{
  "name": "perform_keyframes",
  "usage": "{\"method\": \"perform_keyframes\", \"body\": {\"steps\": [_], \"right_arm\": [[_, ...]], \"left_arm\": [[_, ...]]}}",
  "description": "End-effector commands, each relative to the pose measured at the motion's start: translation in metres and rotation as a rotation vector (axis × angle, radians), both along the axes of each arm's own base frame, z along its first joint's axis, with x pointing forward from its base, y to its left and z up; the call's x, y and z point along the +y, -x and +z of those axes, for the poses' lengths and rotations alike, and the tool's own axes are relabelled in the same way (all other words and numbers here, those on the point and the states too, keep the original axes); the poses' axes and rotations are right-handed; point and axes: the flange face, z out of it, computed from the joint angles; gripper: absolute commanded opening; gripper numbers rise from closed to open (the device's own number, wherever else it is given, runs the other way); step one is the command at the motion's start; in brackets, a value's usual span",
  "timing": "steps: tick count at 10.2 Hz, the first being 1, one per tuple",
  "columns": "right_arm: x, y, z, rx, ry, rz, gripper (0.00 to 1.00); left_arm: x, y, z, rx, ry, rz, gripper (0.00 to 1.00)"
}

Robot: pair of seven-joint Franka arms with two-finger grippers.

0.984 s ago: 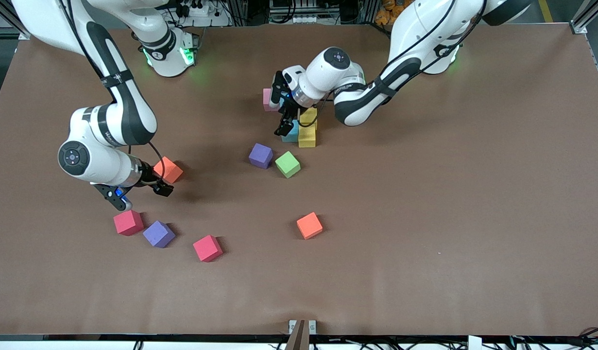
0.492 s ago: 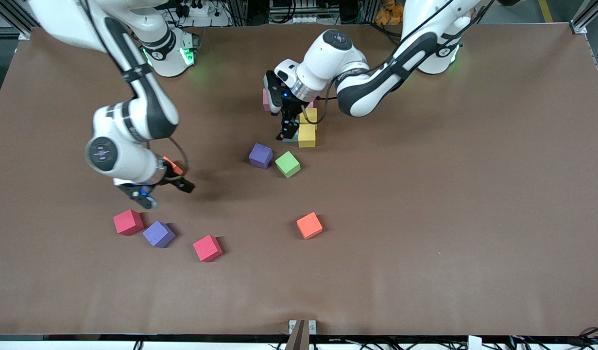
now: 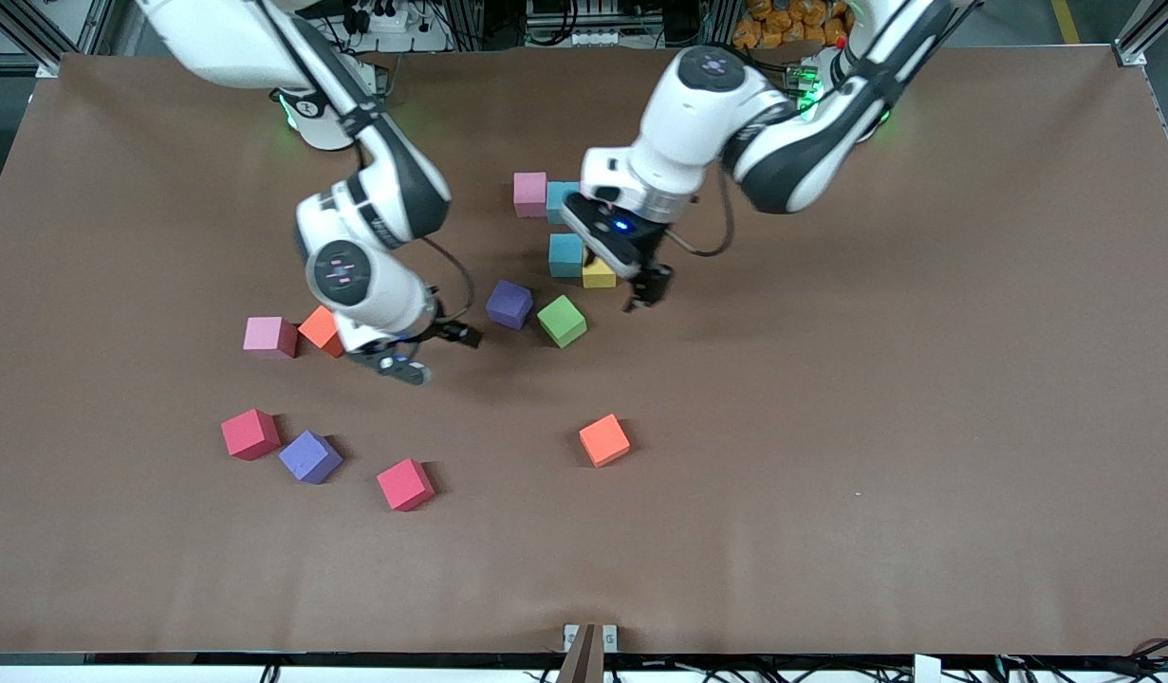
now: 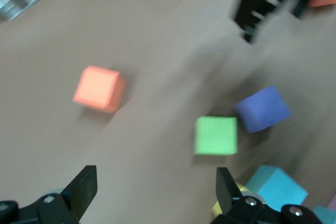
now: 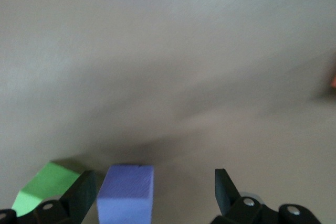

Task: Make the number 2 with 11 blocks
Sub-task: 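Grasp the purple cube with the right gripper while the left gripper withdraws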

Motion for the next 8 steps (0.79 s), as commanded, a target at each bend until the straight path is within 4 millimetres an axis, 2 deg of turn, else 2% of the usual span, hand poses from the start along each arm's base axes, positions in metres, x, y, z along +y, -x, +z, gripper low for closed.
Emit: {"method": "perform_keyframes", "body": {"steps": [1, 3, 6, 7, 8], "right_arm": [[0.052, 0.022, -0.022, 0.004, 0.011, 0.031, 1.00], [0.082, 0.044, -0.037, 0.017, 0.035, 0.062, 1.00], [0.085, 0.054, -0.051, 0.015, 0.092, 0.098, 1.00], [0.083, 0.054, -0.053, 0.013, 0.106, 0.110, 1.00], [0.082, 0.055, -0.054, 0.014, 0.112, 0.112, 1.00]], "left_arm": [[0.049, -0.027, 0.027, 0.120, -0.092, 0.160, 1.00], [0.095, -0.048, 0.046, 0.258, -0.157, 0.265, 1.00], [0.162, -0.075, 0.077, 0.319, -0.172, 0.409, 1.00], [0.195, -0.090, 0.095, 0.298, -0.150, 0.479, 1.00], [0.206, -0.090, 0.097, 0.326, -0.170, 0.497, 1.00]]}}
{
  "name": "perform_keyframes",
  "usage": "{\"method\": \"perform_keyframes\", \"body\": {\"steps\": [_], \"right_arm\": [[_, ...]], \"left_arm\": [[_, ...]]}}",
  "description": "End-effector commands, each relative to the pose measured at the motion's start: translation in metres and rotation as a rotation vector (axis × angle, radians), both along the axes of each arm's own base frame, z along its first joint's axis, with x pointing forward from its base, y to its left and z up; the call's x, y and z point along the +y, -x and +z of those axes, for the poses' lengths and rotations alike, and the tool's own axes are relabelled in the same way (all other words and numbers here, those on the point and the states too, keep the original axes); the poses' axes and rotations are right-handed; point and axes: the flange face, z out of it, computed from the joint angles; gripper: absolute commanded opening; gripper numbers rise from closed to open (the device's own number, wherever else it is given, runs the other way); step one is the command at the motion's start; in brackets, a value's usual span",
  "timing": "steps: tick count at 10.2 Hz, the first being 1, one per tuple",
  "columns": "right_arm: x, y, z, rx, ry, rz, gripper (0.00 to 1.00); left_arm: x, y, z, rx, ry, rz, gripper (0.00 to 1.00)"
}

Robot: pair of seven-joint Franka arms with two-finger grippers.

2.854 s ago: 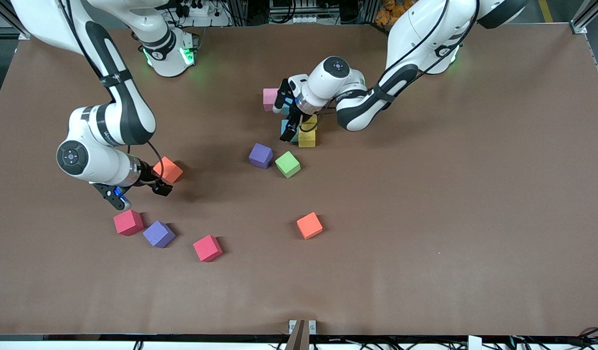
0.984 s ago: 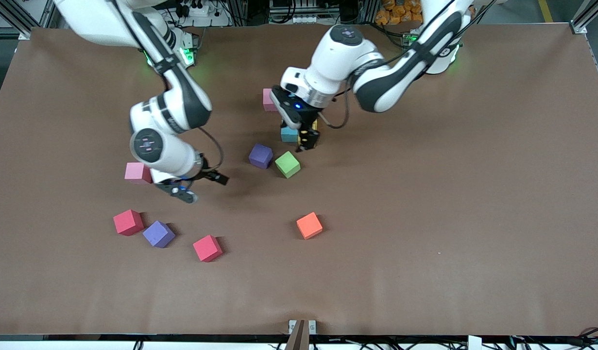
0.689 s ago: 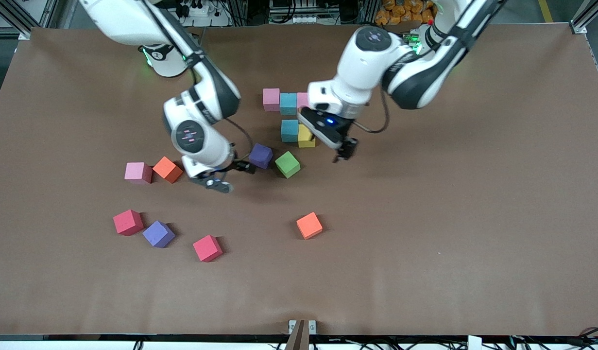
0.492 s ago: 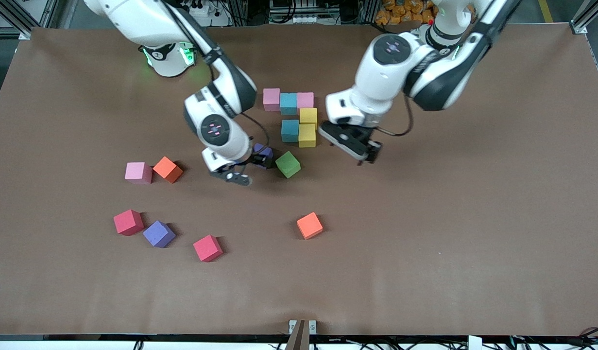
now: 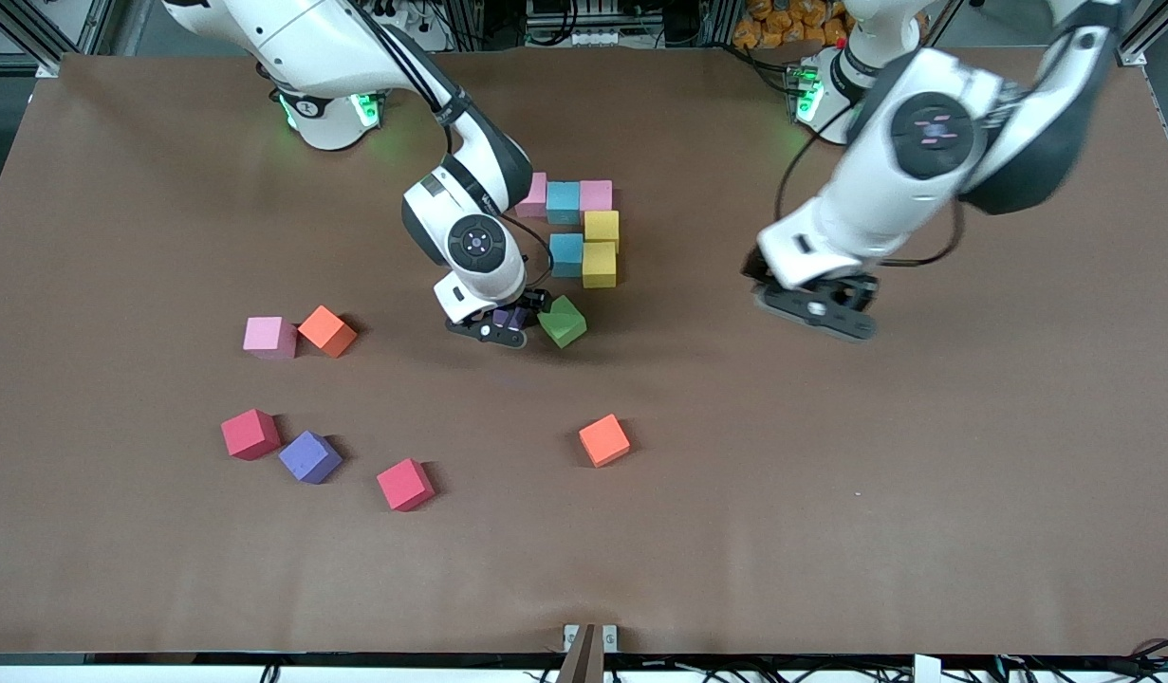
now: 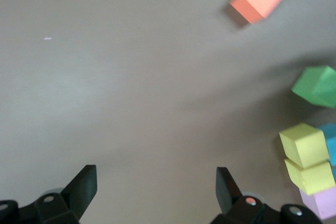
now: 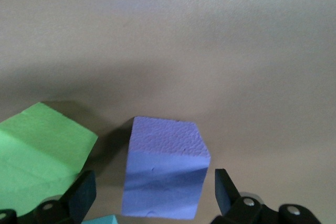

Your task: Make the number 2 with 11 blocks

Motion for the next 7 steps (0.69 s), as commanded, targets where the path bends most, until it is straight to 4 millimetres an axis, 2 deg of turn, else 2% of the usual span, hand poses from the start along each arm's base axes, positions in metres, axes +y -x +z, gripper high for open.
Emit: {"method": "perform_keyframes", "body": {"steps": [1, 2, 4, 5, 6, 7], "right_arm": [[0.000, -0.002, 0.000, -0.006, 0.023, -0.004, 1.00], [0.000, -0.002, 0.000, -0.008, 0.021, -0.009, 1.00], [-0.006, 0.002, -0.007, -0.003, 0.033, -0.006, 1.00], [-0.008, 0.005, -0.012, -0.002, 0.047, 0.005, 1.00], [-0.010, 0.006, -0.014, -0.005, 0.047, 0.004, 1.00], [-0.008, 0.006, -0.014, -0.013, 0.040, 0.002, 0.56]], "left_arm": [[0.019, 0.007, 0.016, 0.050, -0.041, 0.057, 1.00], [0.027, 0.006, 0.026, 0.070, -0.053, 0.059, 1.00], [0.036, 0.006, 0.034, 0.105, -0.060, 0.075, 1.00], [0.044, 0.003, 0.034, 0.109, -0.054, 0.088, 1.00], [0.043, 0.003, 0.032, 0.113, -0.053, 0.088, 1.00], [0.044, 0.004, 0.033, 0.111, -0.056, 0.091, 1.00]]}}
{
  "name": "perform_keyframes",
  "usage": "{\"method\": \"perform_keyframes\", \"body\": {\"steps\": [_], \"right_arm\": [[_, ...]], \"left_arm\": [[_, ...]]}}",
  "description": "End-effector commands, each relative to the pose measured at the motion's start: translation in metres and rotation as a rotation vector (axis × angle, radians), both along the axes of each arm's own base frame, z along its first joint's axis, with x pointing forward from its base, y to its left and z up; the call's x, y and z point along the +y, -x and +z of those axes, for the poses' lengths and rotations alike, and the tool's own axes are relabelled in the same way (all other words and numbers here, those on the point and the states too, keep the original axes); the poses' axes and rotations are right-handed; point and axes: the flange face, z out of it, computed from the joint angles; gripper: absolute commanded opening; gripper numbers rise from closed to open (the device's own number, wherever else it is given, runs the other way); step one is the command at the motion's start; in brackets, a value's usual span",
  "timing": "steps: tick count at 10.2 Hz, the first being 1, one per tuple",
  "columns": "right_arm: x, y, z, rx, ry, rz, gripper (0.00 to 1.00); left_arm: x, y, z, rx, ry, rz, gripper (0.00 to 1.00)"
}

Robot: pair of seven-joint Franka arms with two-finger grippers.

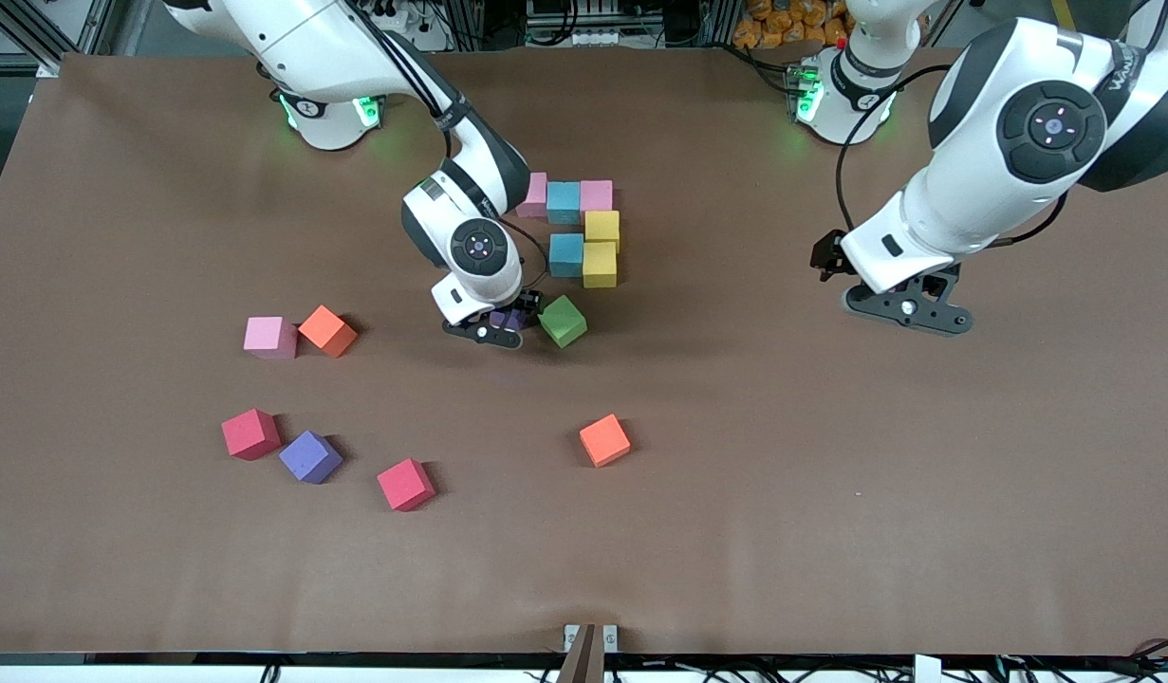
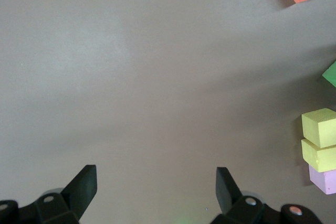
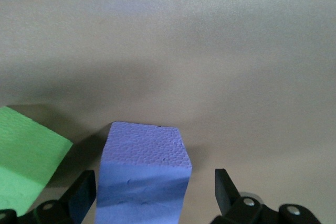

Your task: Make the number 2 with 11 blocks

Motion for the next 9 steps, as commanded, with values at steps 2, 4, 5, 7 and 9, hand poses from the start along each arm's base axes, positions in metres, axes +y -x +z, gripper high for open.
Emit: {"method": "perform_keyframes", "body": {"steps": [2, 4, 5, 7, 9], "right_arm": [[0.002, 0.004, 0.001, -0.038, 0.002, -0.065, 0.00], [-0.001, 0.009, 0.016, -0.054, 0.001, -0.124, 0.00], [-0.002, 0.015, 0.024, -0.058, 0.008, -0.199, 0.00], [0.002, 0.026, 0.032, -0.048, 0.036, -0.420, 0.00], [-0.004, 0.036, 0.029, -0.048, 0.084, -0.569, 0.00]], "left_arm": [[-0.001, 0.006, 0.012, 0.001, 0.005, 0.018, 1.00], [-0.001, 0.006, 0.012, 0.002, 0.006, 0.012, 1.00], [-0.001, 0.006, 0.011, 0.004, 0.006, 0.012, 1.00], [0.000, 0.010, 0.010, 0.028, -0.008, 0.011, 1.00], [0.000, 0.011, 0.010, 0.036, -0.010, 0.010, 1.00]]}}
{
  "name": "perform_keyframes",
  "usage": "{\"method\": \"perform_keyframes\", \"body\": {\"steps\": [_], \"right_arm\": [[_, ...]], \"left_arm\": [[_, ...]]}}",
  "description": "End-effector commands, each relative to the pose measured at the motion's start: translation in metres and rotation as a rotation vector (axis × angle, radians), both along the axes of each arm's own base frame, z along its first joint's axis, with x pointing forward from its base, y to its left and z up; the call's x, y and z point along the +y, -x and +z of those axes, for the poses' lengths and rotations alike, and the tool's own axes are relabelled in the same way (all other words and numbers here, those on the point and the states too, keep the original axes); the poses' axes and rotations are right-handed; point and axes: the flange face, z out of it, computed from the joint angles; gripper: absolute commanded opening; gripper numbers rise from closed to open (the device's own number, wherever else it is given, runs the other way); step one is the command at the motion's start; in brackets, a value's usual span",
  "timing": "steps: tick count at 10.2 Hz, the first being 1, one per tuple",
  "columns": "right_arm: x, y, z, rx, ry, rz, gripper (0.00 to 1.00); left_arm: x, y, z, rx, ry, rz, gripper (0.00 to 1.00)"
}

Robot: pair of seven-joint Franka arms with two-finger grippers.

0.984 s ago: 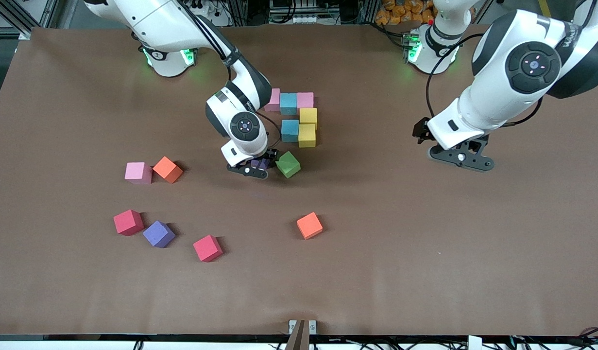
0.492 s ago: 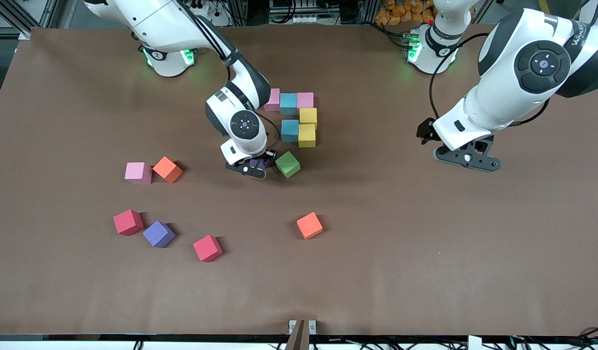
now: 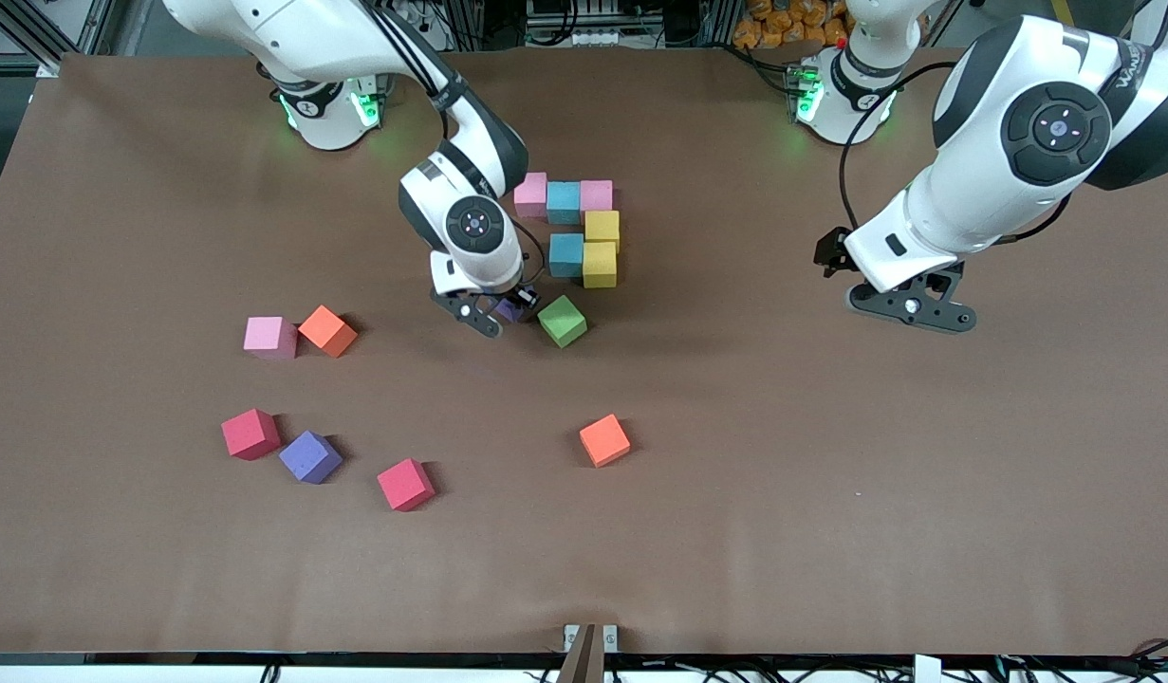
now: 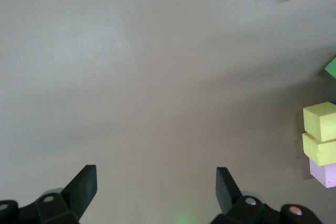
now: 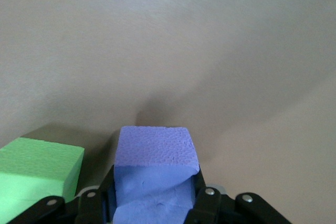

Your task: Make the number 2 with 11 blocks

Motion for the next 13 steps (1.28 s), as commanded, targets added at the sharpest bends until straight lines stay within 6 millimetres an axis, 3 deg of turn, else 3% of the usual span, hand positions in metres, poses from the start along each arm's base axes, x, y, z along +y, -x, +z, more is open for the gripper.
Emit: {"method": "perform_keyframes", "body": {"steps": [1, 4, 7, 9, 13], "right_arm": [[-0.015, 0.026, 0.000, 0.012, 0.049, -0.166, 0.00], [-0.012, 0.042, 0.005, 0.053, 0.036, -0.433, 0.00], [-0.002, 0.064, 0.000, 0.029, 0.025, -0.575, 0.00], [-0.007, 0.070, -0.011, 0.010, 0.013, -0.627, 0.00], [-0.006, 0.071, -0.013, 0.011, 0.026, -0.711, 0.00]], "left_arm": [[0.001, 0.006, 0.009, 0.008, 0.002, 0.014, 1.00], [0.001, 0.006, 0.008, 0.010, 0.004, 0.014, 1.00], [0.000, 0.006, 0.009, 0.008, 0.003, 0.015, 1.00], [0.000, 0.007, 0.009, 0.010, 0.003, 0.013, 1.00], [0.001, 0.006, 0.009, 0.010, 0.003, 0.015, 1.00]]}}
